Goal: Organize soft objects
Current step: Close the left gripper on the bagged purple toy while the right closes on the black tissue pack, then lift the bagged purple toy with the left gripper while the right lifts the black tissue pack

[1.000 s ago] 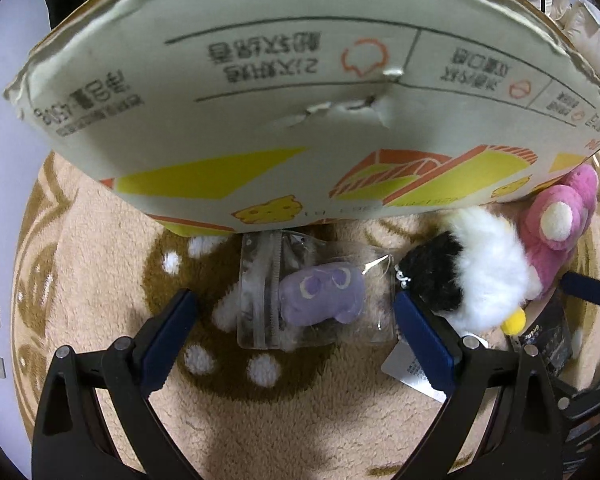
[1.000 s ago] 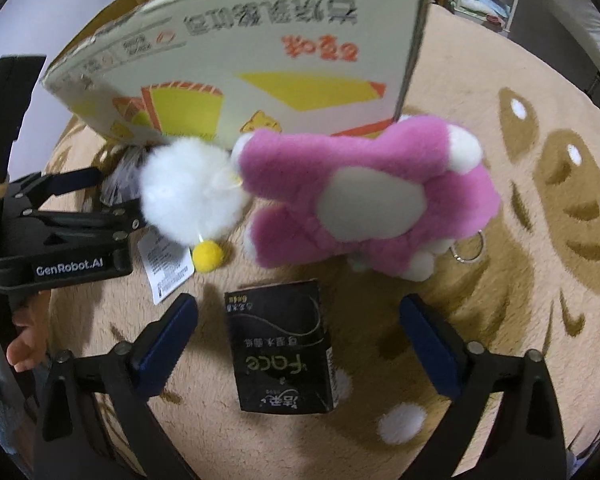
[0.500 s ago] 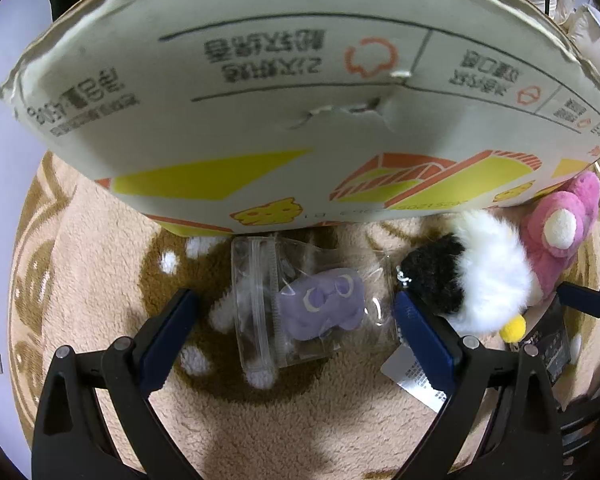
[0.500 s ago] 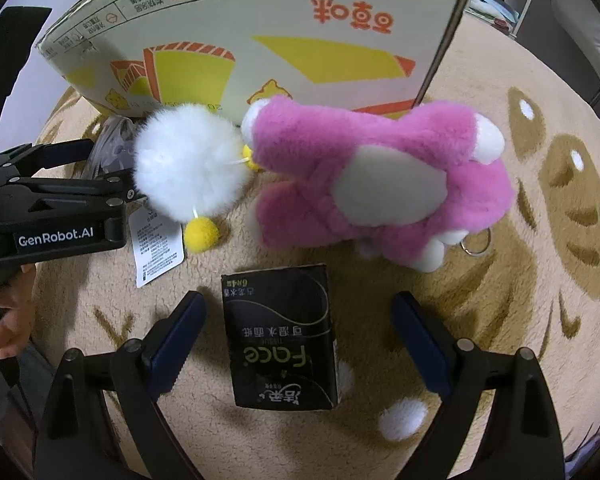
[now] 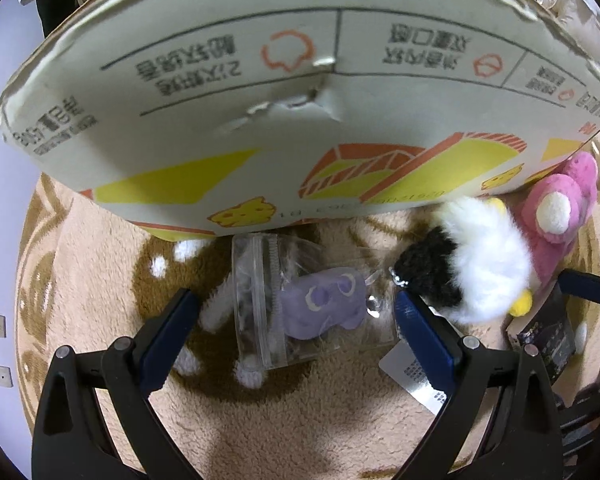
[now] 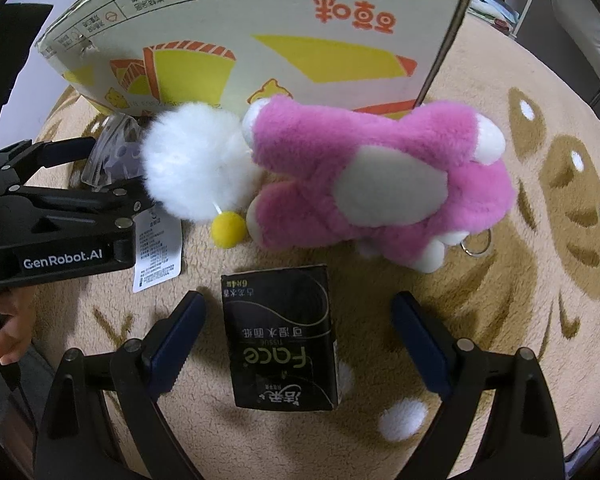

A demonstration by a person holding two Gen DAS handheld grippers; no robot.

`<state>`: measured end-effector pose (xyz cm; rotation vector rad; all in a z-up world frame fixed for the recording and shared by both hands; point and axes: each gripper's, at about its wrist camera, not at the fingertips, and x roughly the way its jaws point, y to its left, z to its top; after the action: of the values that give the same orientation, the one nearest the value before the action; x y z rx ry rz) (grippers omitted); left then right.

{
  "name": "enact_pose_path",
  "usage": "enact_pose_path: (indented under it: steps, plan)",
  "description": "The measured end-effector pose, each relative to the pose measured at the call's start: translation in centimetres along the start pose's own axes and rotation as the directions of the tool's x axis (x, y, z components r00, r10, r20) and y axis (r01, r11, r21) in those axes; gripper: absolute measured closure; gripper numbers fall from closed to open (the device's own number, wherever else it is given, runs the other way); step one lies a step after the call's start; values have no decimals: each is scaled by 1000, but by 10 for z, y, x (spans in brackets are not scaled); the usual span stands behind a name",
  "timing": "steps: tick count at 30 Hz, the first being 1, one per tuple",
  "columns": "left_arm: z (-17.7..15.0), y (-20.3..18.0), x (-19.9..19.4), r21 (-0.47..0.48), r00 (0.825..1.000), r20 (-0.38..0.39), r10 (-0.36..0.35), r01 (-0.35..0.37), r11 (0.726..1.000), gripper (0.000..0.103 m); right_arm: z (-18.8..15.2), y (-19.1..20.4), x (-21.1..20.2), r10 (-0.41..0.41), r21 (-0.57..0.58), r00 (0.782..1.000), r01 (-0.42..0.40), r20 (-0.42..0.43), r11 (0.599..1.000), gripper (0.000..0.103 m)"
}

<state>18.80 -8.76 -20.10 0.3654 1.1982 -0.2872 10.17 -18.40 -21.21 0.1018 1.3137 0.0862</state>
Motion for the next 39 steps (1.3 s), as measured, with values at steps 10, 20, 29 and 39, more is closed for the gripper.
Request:
enact_pose_path:
  steps: [10,20,29,39]
  plan:
    - [-5,-9,-3,-3,1000,5,1,-1,1000,15,-5,12,0,-16,-35,1000,16,-1,999,16]
    - [-11,-6,-14,-10,999,20,-40,40,999,36,-9,6,-3,-54,-48,999,54,5,997,43]
    - [-17,4,-23,-33,999,33,-29,30,999,38,-5,-2,-13,-11,-33,999,13,40,999,53]
    - [-24,24,-43,-84,998,39,-50,53,995,56,3,-19,-36,30,-14,993,-28,113,1000,53]
